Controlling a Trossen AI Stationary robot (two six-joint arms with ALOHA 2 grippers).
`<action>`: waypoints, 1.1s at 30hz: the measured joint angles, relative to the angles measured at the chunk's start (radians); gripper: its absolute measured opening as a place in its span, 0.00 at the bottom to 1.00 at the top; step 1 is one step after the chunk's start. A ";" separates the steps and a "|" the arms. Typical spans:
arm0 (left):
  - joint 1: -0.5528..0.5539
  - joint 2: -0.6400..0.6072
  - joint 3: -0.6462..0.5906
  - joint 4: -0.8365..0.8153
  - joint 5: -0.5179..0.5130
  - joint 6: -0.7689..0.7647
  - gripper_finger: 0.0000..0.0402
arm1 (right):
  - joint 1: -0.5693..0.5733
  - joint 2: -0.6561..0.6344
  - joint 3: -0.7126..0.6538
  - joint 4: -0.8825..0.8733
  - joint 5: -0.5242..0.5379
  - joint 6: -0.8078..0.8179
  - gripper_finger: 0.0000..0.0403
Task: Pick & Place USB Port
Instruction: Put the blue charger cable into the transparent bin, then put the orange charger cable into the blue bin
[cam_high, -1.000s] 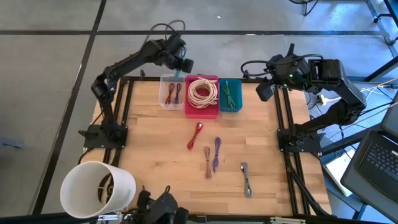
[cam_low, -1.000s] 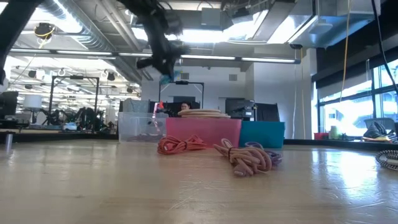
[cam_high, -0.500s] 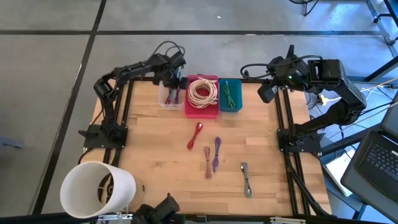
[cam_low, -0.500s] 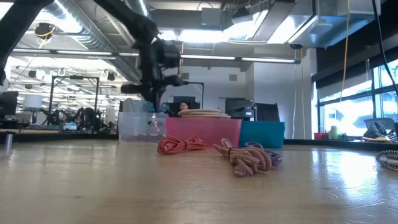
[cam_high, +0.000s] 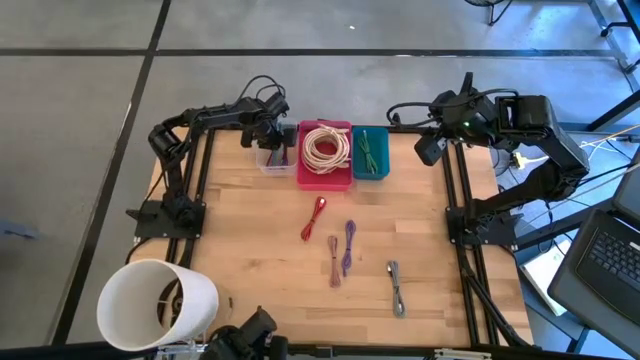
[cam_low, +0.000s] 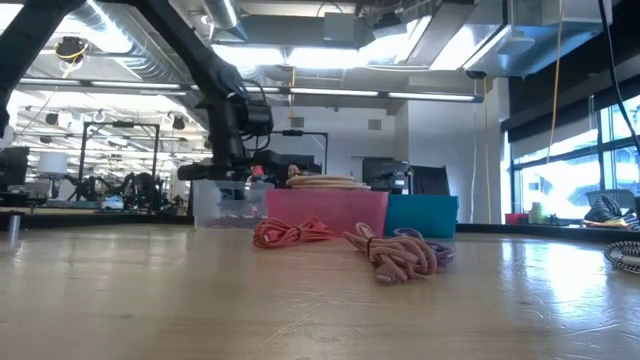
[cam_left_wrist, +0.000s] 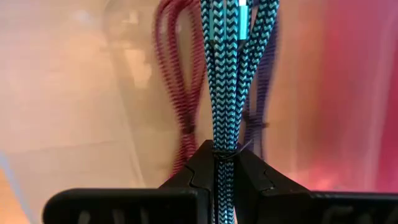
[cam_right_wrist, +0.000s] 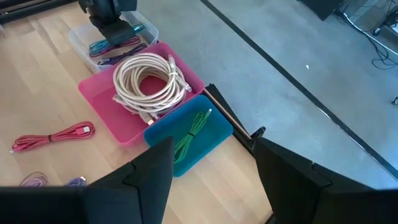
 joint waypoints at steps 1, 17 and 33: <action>0.002 0.000 -0.007 0.000 0.000 -0.001 0.05 | 0.000 0.000 0.000 0.001 0.000 0.000 0.56; -0.024 0.059 -0.016 0.079 -0.013 -0.026 0.05 | 0.000 0.000 0.000 0.003 0.016 0.007 0.56; -0.036 0.058 0.032 0.035 0.004 0.064 0.42 | 0.000 0.000 0.000 0.004 0.016 0.011 0.56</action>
